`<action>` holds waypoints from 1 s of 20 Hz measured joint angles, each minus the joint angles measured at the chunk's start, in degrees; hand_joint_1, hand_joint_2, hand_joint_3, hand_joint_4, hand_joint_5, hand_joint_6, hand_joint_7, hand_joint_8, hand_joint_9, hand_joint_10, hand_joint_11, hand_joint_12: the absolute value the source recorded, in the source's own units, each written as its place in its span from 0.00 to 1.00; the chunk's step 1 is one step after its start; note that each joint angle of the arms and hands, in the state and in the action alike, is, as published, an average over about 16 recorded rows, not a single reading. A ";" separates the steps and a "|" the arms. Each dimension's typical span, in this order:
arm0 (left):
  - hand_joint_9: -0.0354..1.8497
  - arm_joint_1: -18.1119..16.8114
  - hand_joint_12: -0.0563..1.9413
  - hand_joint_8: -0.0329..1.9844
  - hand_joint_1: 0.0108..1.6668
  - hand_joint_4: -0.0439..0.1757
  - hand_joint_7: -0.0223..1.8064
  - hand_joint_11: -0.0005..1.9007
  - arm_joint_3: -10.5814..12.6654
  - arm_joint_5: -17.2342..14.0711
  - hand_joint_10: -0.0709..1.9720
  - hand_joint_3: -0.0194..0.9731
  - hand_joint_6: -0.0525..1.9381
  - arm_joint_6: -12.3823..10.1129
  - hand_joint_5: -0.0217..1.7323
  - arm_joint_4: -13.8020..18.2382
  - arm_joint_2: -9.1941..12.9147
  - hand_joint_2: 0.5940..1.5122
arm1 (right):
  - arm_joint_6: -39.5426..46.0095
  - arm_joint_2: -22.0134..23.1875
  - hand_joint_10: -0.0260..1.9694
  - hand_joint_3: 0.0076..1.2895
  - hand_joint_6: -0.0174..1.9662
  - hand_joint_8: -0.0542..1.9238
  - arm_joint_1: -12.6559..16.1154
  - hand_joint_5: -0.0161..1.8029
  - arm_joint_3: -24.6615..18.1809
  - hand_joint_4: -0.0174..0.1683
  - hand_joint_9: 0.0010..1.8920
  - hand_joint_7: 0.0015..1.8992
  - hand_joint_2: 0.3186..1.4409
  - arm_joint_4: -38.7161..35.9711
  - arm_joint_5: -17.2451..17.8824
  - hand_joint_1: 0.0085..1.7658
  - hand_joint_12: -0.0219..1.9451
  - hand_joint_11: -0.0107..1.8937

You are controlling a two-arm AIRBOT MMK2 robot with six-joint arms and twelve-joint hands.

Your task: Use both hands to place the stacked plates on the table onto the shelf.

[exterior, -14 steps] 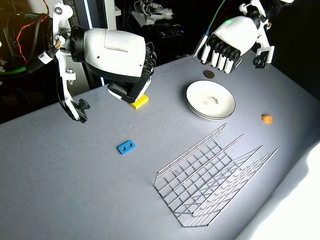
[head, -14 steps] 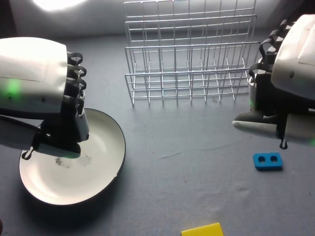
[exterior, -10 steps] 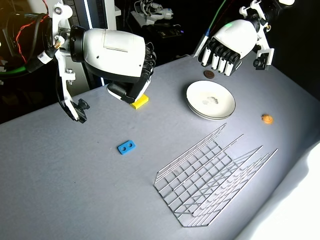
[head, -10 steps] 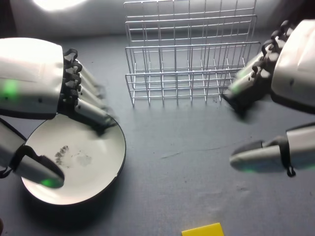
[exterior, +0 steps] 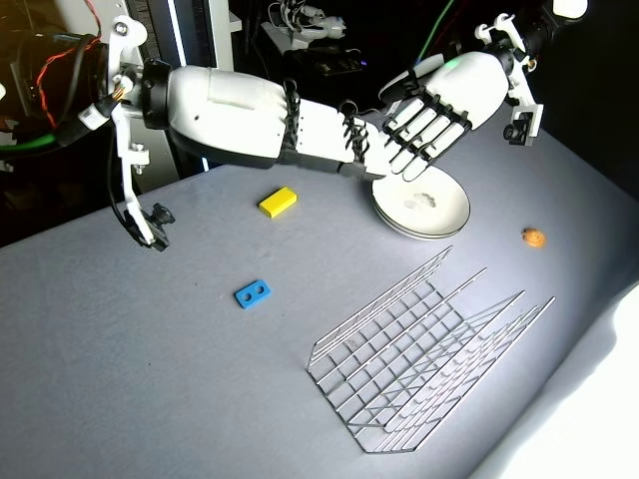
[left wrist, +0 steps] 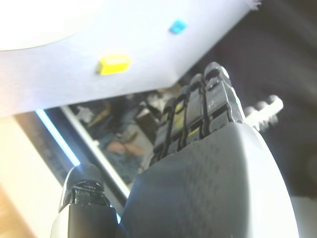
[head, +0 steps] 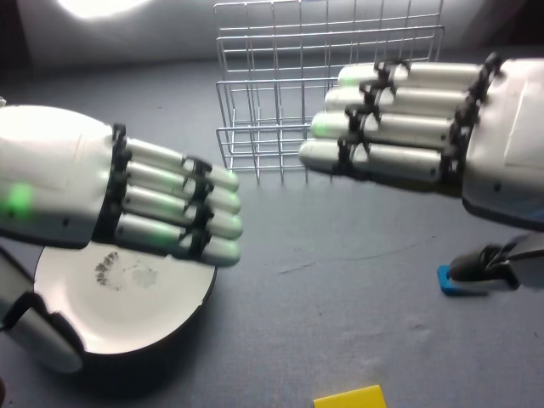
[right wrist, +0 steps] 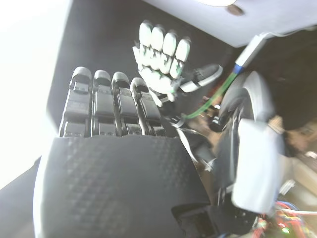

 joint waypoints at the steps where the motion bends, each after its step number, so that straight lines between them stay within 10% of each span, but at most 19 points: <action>1: 0.03 0.18 0.02 0.01 0.01 0.21 0.02 0.01 0.67 -0.35 0.04 0.05 0.02 0.17 0.02 0.70 -0.25 0.55 | 1.36 -0.03 0.02 0.01 0.02 0.03 0.14 0.03 0.12 0.11 0.01 0.01 0.56 -1.37 -0.26 0.43 0.04 0.03; 9: 0.03 2.55 0.02 0.01 0.00 0.22 0.02 0.01 8.43 -3.72 0.04 0.05 0.03 1.93 0.02 5.59 -3.18 0.55 | 12.49 -0.59 0.02 0.01 0.02 0.03 1.48 0.02 1.11 0.10 0.01 0.01 0.51 -10.68 -4.23 0.70 0.12 0.02; 20: 0.03 8.57 0.02 0.01 0.00 0.23 0.02 0.01 18.19 -6.10 0.04 0.04 0.04 3.55 0.03 6.57 -6.62 0.56 | 14.60 -1.57 0.02 0.01 0.02 0.03 2.34 0.02 1.29 0.10 0.01 0.01 0.54 -11.65 -8.78 0.66 0.06 0.01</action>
